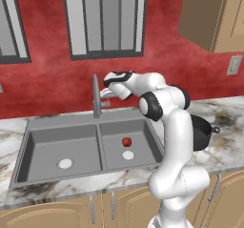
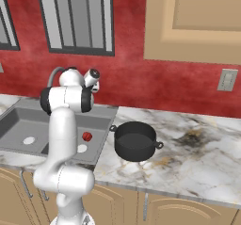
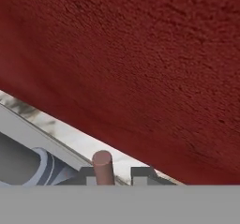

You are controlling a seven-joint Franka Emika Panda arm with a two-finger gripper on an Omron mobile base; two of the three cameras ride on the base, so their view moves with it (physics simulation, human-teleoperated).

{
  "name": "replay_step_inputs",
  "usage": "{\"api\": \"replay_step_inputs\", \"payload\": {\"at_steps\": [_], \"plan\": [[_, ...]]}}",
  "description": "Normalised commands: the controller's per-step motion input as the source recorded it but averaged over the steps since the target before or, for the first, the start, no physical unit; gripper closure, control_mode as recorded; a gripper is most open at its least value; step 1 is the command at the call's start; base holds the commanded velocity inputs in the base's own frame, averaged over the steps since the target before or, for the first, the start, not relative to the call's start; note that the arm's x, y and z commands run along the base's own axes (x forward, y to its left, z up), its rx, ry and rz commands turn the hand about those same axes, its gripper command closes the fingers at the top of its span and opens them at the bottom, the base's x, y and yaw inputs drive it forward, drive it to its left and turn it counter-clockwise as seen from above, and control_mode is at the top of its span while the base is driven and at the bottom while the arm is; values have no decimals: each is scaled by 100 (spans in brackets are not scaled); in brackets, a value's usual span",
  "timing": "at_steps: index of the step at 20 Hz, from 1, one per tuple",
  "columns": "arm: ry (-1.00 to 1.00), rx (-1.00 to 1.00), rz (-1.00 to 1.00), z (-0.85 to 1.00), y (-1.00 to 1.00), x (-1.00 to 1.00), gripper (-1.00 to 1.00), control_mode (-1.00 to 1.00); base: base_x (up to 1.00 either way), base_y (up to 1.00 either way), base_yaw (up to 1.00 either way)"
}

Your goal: Dump the bell pepper from the pot into the sink. Then turn on the water and wash the bell pepper. Then turn off the water and put the bell pepper back in the pot.

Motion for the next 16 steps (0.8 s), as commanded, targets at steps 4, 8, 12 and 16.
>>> {"api": "replay_step_inputs", "payload": {"at_steps": [4,8,12,16], "plan": [[-3,0,-2,-3,-14,6,100,-100,0,0,0],[0,0,-2,-5,-35,13,100,-100,0,0,0],[0,0,-1,-10,-49,17,100,-100,0,0,0],[0,1,-3,-12,-65,13,100,-100,0,0,0]]}}
